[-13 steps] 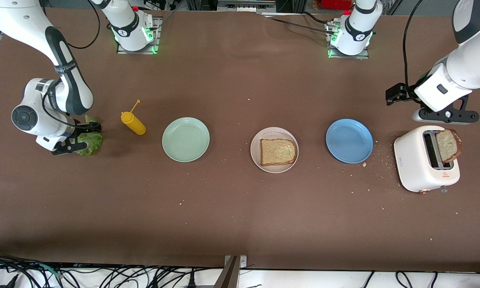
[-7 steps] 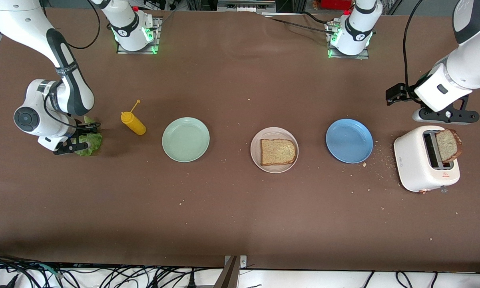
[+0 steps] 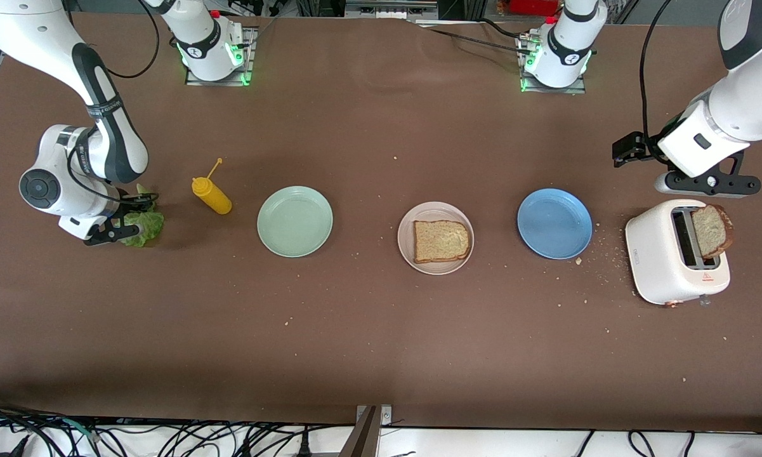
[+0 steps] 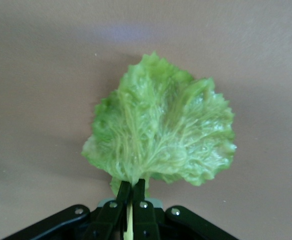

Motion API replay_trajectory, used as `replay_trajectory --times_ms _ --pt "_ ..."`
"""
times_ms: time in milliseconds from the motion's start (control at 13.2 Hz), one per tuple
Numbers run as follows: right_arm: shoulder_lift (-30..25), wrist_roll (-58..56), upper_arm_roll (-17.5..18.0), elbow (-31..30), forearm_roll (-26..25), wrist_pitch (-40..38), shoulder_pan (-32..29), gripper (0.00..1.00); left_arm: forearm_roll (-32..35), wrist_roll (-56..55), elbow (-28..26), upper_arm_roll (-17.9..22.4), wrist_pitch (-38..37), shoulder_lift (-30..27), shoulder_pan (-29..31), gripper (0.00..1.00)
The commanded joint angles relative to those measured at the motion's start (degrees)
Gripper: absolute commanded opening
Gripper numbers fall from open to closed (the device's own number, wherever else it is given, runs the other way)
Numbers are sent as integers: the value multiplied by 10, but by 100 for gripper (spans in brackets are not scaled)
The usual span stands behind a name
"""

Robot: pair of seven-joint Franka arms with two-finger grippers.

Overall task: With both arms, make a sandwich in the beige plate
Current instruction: 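Carry the lettuce leaf with the right gripper over the bread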

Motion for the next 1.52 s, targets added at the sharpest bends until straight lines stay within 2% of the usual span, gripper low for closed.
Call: replay_trajectory --times_ms 0,379,607,834,986,1138,1441 --pt "-40 -13 8 37 -8 -67 4 0 -8 12 -5 -3 -8 -11 8 100" --pt "-47 -14 68 241 -5 -337 11 0 -8 13 -5 -3 -9 -11 8 100" --pt "-47 63 80 325 3 -445 60 0 -8 13 -6 -3 -9 -11 8 100" --pt "-46 174 90 392 80 -509 127 0 -8 12 -5 -3 -10 -11 8 100" --pt "-41 190 120 430 94 -505 192 0 -8 13 -5 -3 -10 -11 8 100" --pt "-10 189 125 471 101 -465 259 0 -8 13 -5 -3 -9 -11 12 100" --pt "54 190 123 479 97 -268 394 0 -9 12 -5 -3 -10 -11 12 100"
